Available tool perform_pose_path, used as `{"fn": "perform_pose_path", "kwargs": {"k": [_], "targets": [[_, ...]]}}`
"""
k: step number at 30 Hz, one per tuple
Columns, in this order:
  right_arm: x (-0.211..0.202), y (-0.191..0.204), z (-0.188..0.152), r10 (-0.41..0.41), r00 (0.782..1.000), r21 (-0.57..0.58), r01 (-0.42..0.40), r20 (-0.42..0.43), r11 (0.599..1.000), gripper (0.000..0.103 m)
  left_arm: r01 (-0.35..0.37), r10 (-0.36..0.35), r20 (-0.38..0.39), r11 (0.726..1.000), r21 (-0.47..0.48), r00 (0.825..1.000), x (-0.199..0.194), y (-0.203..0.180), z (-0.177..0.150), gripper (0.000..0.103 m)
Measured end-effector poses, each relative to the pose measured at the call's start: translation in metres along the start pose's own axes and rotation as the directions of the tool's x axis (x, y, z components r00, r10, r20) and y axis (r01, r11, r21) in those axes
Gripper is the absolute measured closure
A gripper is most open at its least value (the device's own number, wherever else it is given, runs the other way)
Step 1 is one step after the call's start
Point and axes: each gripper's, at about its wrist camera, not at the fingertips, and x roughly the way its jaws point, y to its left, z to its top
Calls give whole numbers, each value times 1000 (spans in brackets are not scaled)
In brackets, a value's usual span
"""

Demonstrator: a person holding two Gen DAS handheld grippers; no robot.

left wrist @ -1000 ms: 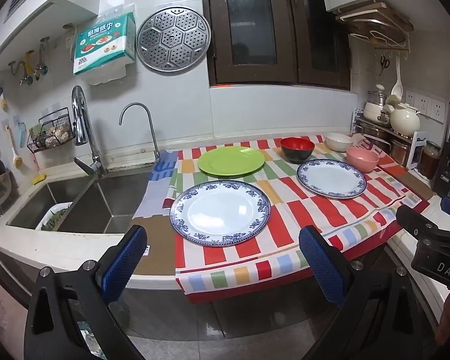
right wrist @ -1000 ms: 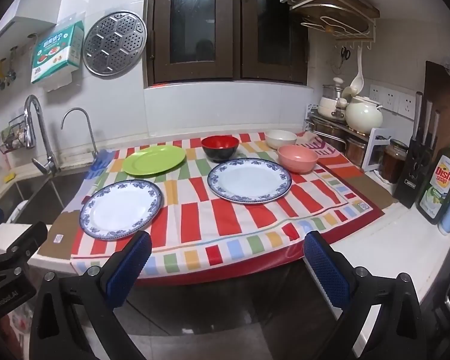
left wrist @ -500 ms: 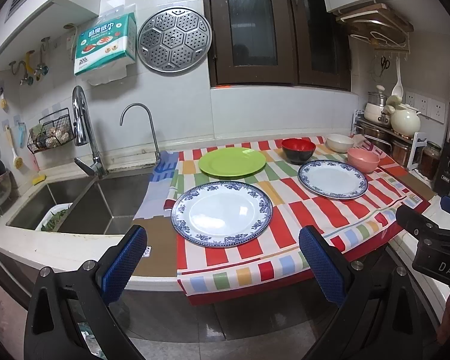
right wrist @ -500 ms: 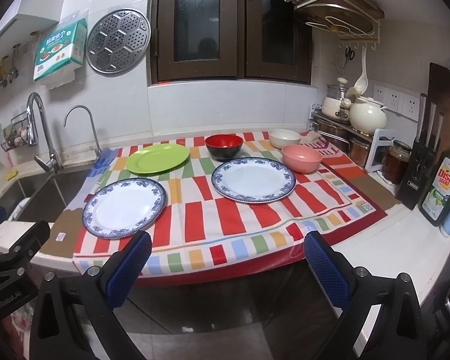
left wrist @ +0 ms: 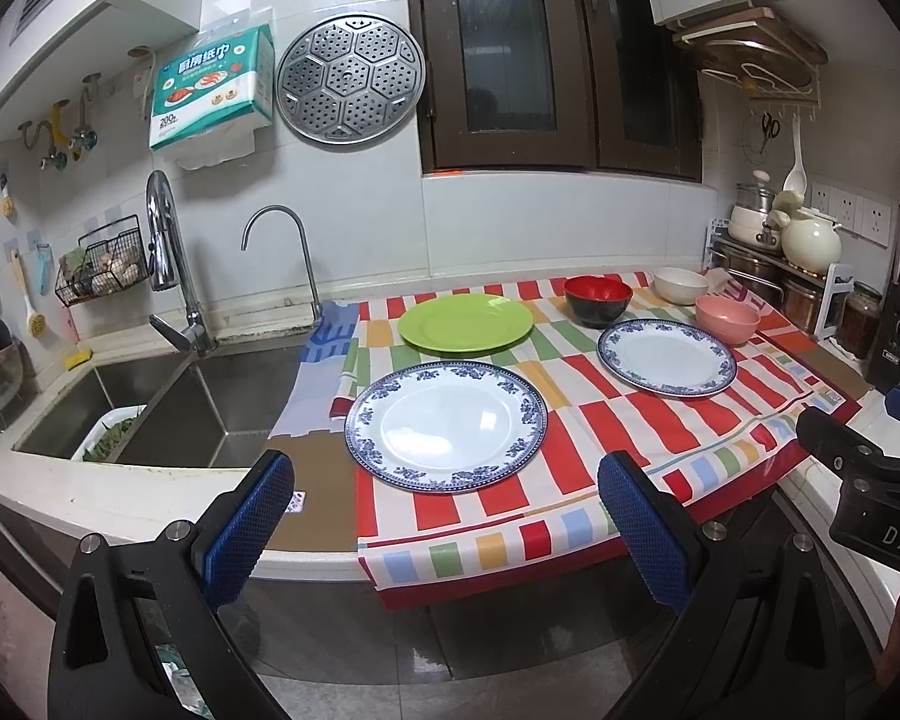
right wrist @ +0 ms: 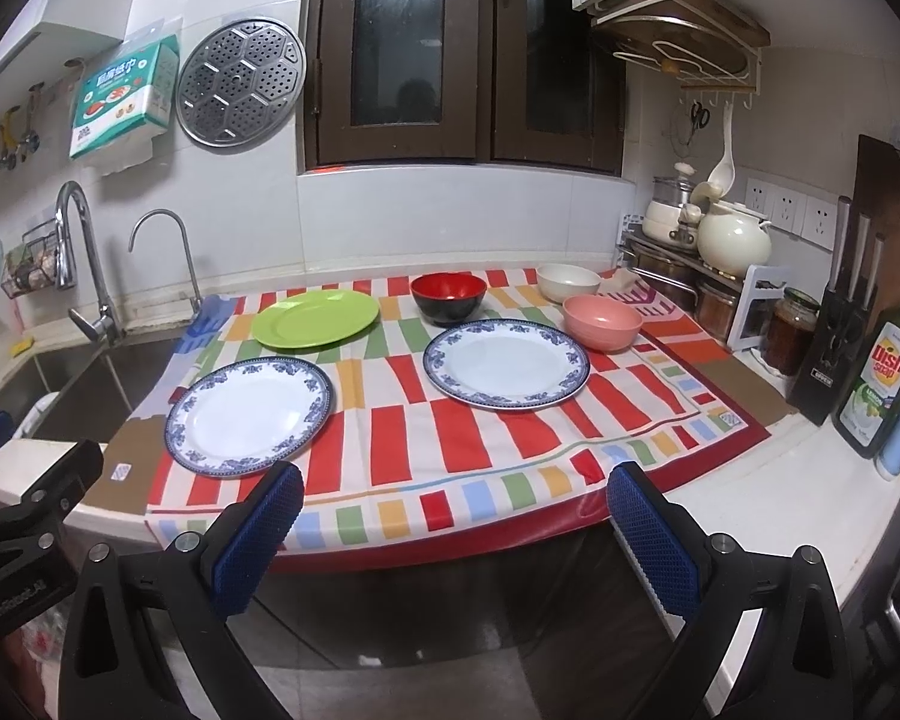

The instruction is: Organize plates and bowls

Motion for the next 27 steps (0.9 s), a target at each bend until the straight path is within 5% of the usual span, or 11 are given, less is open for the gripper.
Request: {"fn": "perform_pose_path", "kwargs": {"k": [27], "targets": [[-7,4,0,10,1000,-7,-10,13,1000,1,7,-7,11,1000,0,1000,-6,0,-1,0]]}}
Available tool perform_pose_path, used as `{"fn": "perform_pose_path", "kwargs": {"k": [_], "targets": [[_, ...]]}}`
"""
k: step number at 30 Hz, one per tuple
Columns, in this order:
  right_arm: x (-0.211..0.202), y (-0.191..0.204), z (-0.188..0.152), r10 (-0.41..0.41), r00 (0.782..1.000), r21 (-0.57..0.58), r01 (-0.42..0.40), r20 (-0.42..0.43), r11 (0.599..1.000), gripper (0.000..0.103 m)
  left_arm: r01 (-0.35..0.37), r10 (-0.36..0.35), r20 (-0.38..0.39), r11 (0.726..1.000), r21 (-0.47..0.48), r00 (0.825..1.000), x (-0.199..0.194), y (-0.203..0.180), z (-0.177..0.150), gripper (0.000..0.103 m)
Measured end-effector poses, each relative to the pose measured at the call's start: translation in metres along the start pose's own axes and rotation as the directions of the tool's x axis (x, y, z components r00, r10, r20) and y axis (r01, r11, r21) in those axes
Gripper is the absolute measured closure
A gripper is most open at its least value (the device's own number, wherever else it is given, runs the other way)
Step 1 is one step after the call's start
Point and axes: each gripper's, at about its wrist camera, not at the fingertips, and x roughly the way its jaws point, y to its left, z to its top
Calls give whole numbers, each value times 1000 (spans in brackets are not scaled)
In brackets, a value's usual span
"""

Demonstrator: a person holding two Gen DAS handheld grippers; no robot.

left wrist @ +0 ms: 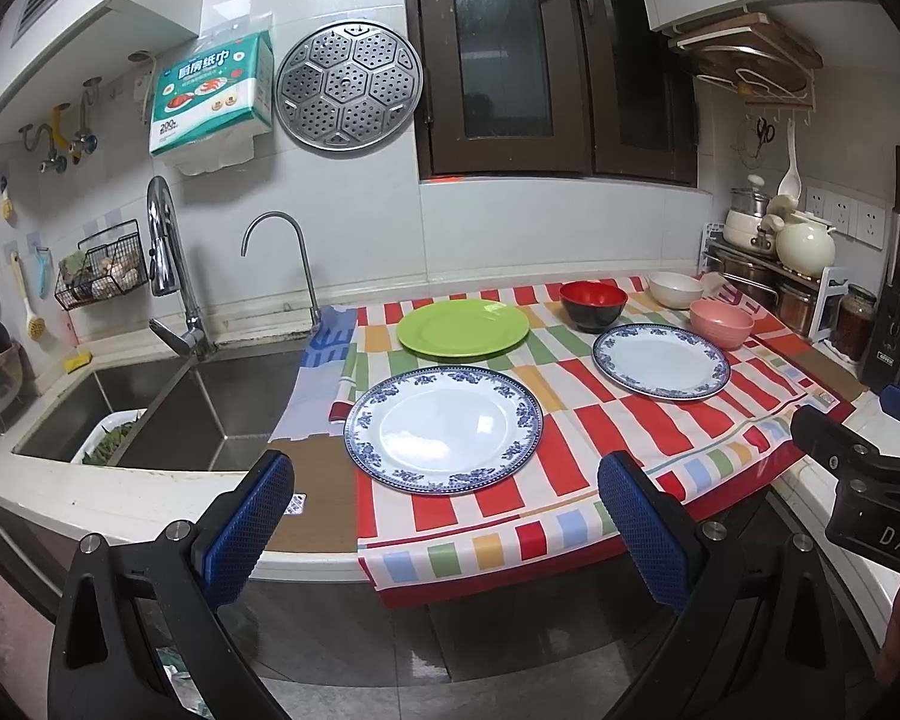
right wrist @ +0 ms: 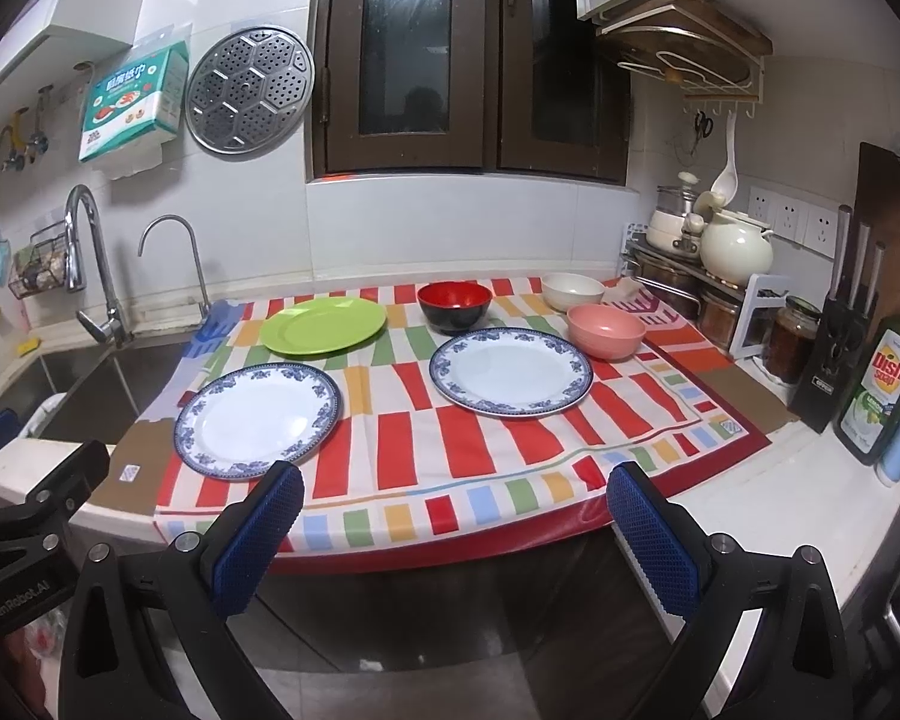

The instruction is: Organize plates and bowls

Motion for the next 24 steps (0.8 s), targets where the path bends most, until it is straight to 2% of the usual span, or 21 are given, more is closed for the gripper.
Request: {"fn": "perform_pose_path", "kwargs": {"k": [24], "targets": [[-2,-2,0,1,1000,1,-1,3,1000,1,-4,4,8,1000,4,1000,-4,-3,0,0]]}}
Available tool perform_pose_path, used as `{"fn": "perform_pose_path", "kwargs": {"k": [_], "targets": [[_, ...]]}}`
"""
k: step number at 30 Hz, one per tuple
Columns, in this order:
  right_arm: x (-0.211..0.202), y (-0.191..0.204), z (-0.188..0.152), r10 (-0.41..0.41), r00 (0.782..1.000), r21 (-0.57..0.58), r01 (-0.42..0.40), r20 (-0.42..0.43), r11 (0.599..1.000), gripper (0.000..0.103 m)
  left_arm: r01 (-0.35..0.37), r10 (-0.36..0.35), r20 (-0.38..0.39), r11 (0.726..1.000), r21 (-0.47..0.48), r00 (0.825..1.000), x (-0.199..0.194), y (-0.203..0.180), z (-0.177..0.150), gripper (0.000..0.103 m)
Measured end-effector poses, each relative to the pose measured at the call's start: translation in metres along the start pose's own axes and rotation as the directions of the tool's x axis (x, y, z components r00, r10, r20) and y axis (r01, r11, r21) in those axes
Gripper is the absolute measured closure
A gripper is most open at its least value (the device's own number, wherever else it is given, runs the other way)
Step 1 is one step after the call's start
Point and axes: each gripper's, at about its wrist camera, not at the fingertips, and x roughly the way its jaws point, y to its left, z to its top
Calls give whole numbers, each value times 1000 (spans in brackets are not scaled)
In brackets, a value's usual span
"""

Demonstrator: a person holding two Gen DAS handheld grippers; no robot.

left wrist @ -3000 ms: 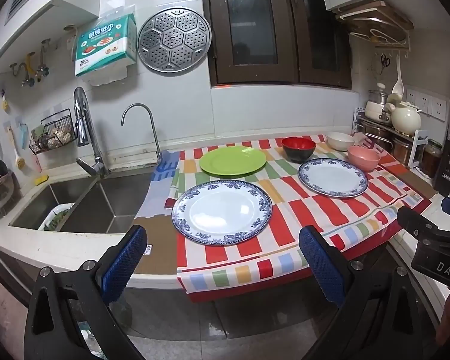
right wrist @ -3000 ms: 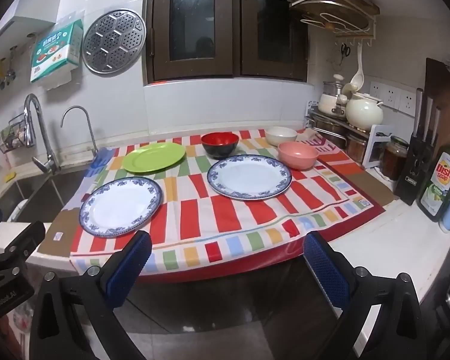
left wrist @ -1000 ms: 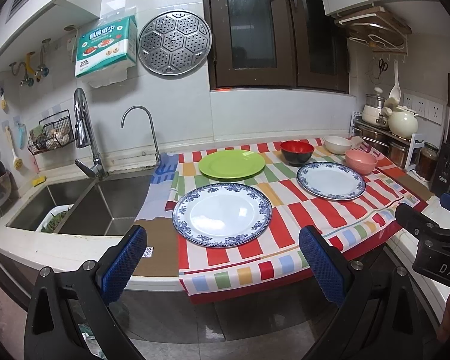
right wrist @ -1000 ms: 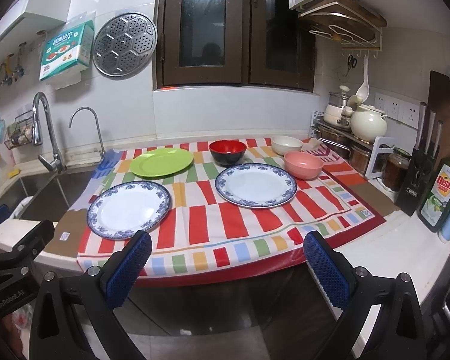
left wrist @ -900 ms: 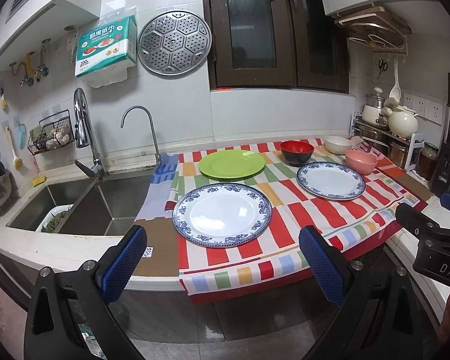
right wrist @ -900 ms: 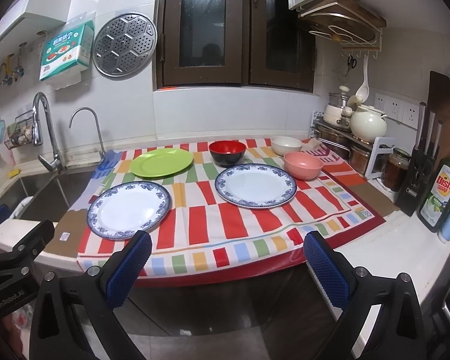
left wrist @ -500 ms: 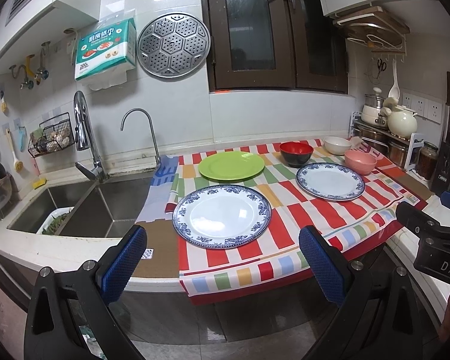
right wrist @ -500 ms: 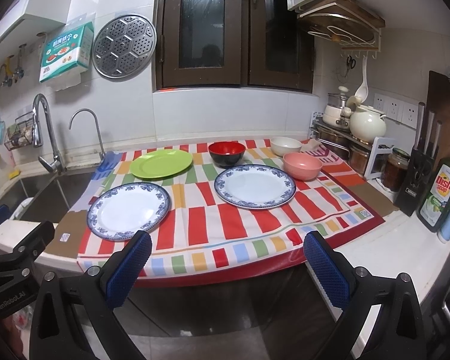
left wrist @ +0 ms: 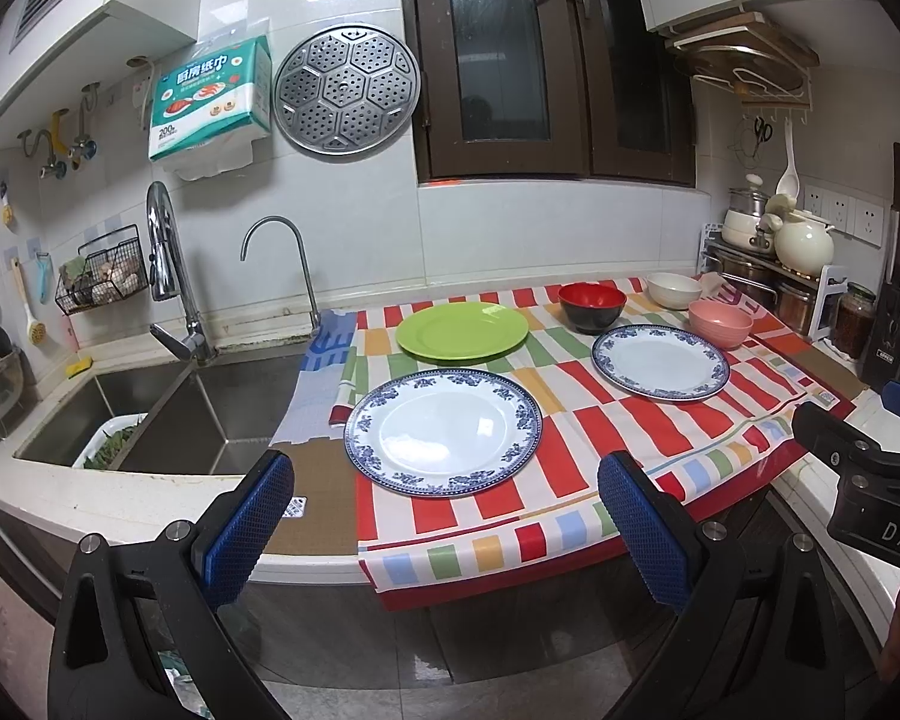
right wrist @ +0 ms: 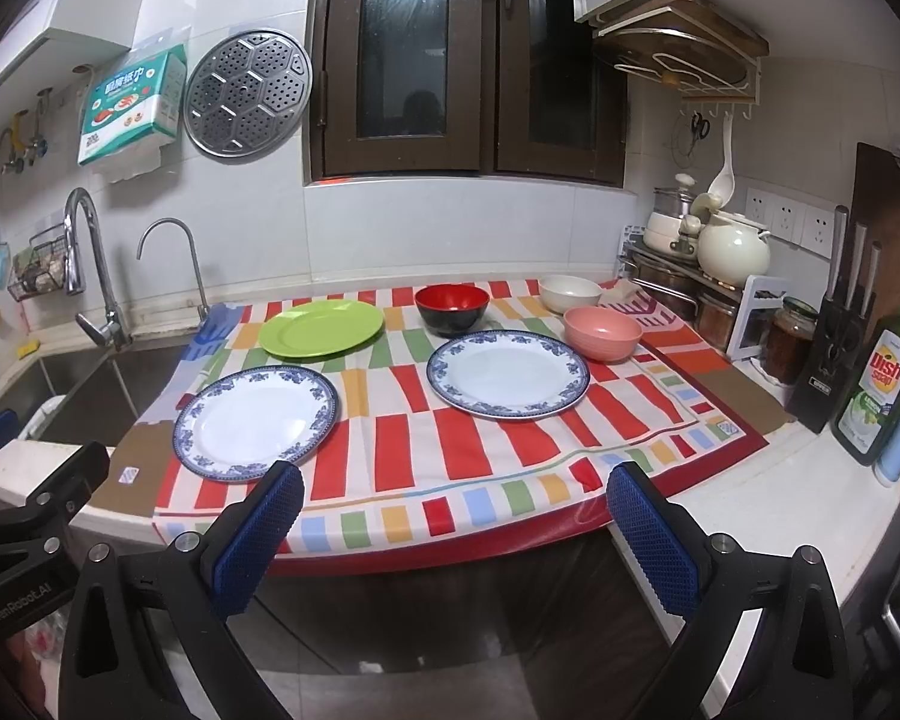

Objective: Organize plates and bowls
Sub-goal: 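Grasp one blue-and-white plate rim with the left tool while the right tool grasps the other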

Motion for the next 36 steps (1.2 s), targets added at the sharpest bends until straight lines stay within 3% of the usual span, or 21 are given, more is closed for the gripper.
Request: {"fn": "perform_pose_path", "kwargs": {"k": [16,25,36], "targets": [[15,-9,9,-25,1000,25,25,-6,999,1,45,-45,-1,999,29,999,21,-10,18,0],[62,-30,26,-47,999,36,47,-11,998,1,54,-53,-21,998,33,998,73,-36,43,0],[152,-67,64,-58,997,27,59,-43,998,1,65,-63,-54,997,48,997,161,-83,80,0]]}}
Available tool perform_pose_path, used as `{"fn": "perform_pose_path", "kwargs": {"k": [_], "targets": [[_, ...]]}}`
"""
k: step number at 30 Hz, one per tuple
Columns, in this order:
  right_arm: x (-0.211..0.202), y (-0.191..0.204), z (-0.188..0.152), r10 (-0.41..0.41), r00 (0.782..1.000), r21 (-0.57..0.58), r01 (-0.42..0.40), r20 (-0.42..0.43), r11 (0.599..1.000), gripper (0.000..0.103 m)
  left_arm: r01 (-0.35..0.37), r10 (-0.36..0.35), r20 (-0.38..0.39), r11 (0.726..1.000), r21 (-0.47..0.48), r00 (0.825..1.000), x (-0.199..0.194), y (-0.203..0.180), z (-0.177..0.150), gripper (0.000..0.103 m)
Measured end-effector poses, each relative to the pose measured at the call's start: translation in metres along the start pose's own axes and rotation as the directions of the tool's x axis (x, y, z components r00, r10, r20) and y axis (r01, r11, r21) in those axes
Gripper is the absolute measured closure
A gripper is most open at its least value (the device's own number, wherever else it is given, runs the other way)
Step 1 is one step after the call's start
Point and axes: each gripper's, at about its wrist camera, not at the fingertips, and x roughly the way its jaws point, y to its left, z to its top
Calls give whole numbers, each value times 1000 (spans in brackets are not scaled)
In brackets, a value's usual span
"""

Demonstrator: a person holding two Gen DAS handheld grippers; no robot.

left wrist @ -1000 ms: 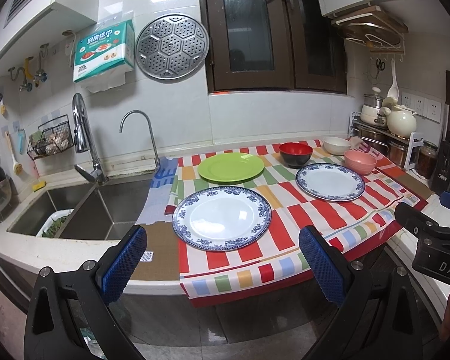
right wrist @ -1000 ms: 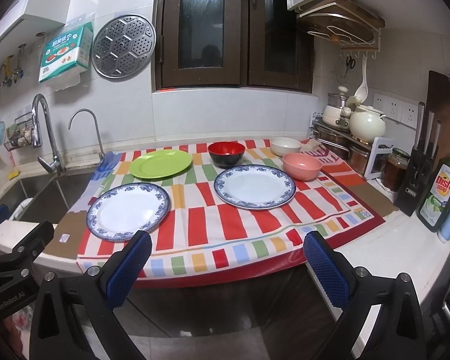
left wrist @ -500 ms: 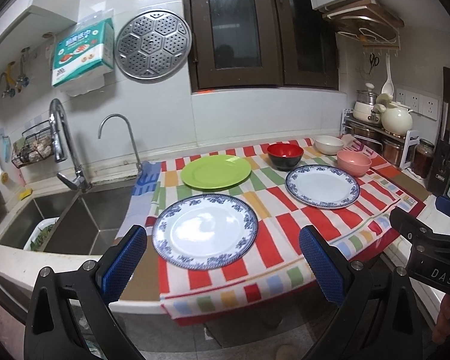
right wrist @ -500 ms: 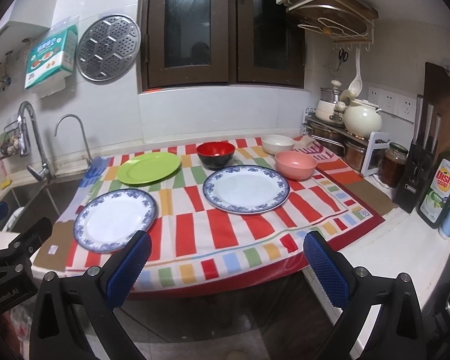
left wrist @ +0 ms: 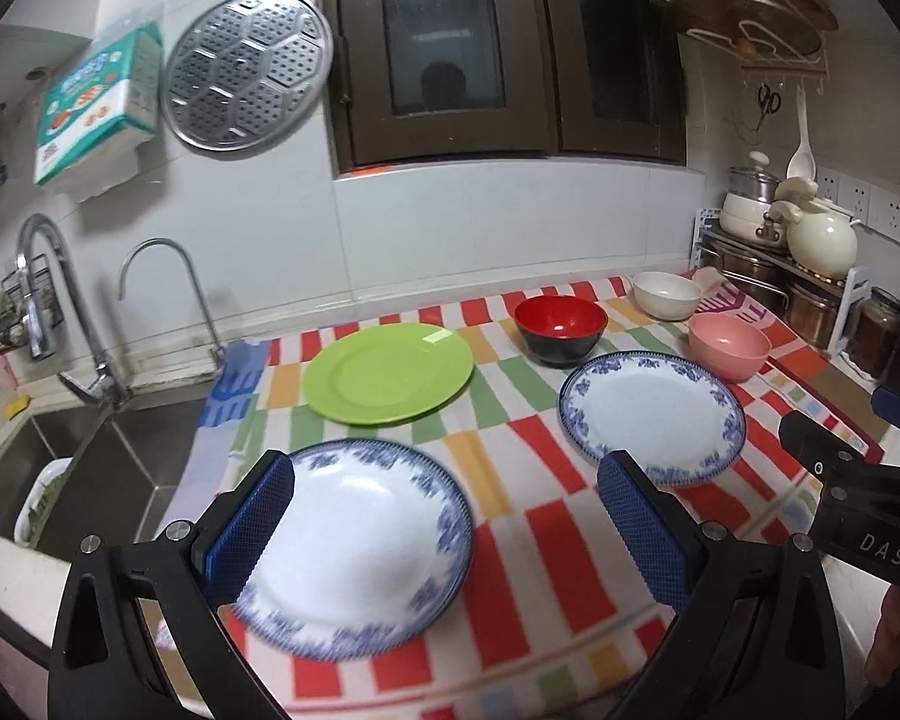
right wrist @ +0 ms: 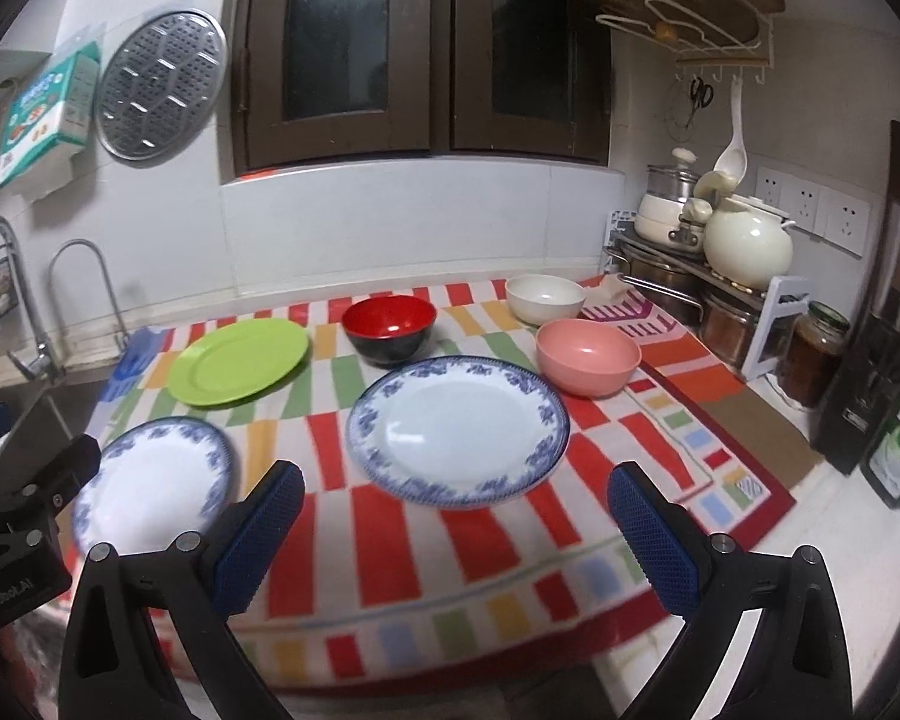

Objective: Organize plates and bowls
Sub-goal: 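Grasp one blue-and-white plate rim with the left tool while the right tool grasps the other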

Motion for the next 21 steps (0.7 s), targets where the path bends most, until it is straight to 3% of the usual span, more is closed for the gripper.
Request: {"fn": "perform_pose_path", "kwargs": {"k": [5,10,15,21], "targets": [[43,-18,16,-15,999,-7,14,-28,1000,1,-12,13,-18,1000,14,1000,43,-22,20,0],[86,-39,26,-27,998,-9,26,-56,1000,3,-8,11,-84,999,31,996,90,-45,31,2],[130,-60,29,-25,995,-6,24,-101,1000,8,-17,23,-144,999,43,989,132,-66,32,10],[172,-78,25,-21,987,7,22,-161,1000,16,18,-6,-248,999,46,969,179,-88,28,23]]}}
